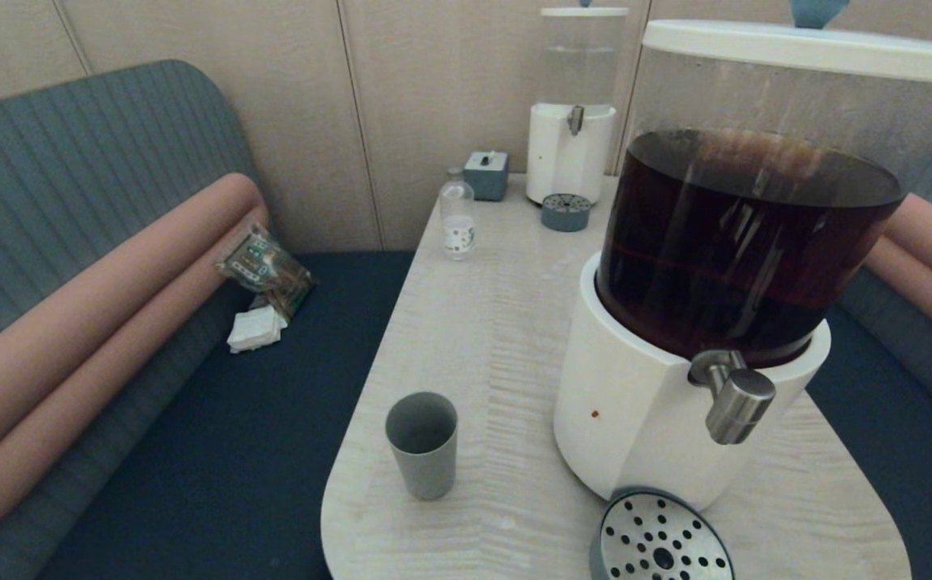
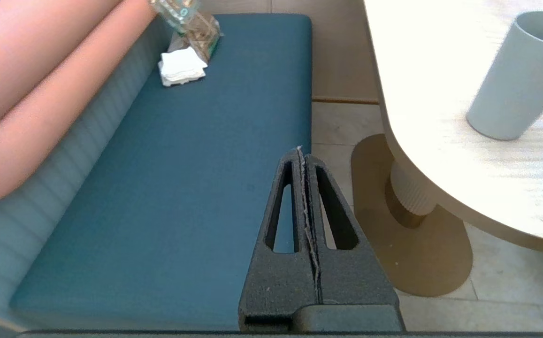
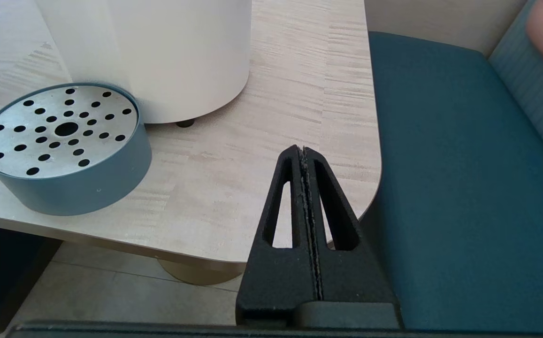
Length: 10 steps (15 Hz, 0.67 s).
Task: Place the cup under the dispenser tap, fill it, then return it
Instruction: Pick up the cup
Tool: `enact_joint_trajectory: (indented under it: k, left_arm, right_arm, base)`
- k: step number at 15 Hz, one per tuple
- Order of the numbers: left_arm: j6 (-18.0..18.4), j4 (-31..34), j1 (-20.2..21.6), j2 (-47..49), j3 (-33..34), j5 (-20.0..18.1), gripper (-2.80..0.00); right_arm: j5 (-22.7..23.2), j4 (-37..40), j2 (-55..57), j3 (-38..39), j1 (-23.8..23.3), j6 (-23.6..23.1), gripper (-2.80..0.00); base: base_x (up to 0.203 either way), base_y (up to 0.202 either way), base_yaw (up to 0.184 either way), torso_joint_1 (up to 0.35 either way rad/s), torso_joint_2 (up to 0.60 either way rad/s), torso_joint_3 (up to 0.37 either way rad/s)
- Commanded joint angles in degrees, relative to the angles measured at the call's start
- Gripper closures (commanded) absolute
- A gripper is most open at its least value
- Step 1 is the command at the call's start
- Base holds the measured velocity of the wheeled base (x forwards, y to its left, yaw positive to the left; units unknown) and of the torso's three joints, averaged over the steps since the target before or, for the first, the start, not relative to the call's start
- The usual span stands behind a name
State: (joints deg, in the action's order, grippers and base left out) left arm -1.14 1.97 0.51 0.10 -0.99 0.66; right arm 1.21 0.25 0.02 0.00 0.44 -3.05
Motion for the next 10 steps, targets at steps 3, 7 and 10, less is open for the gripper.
enact_joint_trajectory:
  k: [3,7,10]
  left_arm:
    - [-1.78,-0.94,0.02,-0.05,0.27,0.71,0.00]
    - [-2.37,-2.85,0.02,-0.01,0.90,0.72,0.00]
    - [-1.68,-2.85,0.02,-0.10,0.99,0.41,0.00]
  right_arm:
    - [0.02,0.01,-0.38,0.53,0.00,-0.03,0.00]
    - [0.02,0.01,-0.38,0.53,0.00,-0.03,0.00]
    - [0.02,0.01,-0.38,0.53,0.01,-0.03,0.00]
  base:
    - [0.000,0.000,0.000,0.000,0.00,0.000]
    - [0.000,0.000,0.000,0.000,0.00,0.000]
    - [0.000,0.000,0.000,0.000,0.00,0.000]
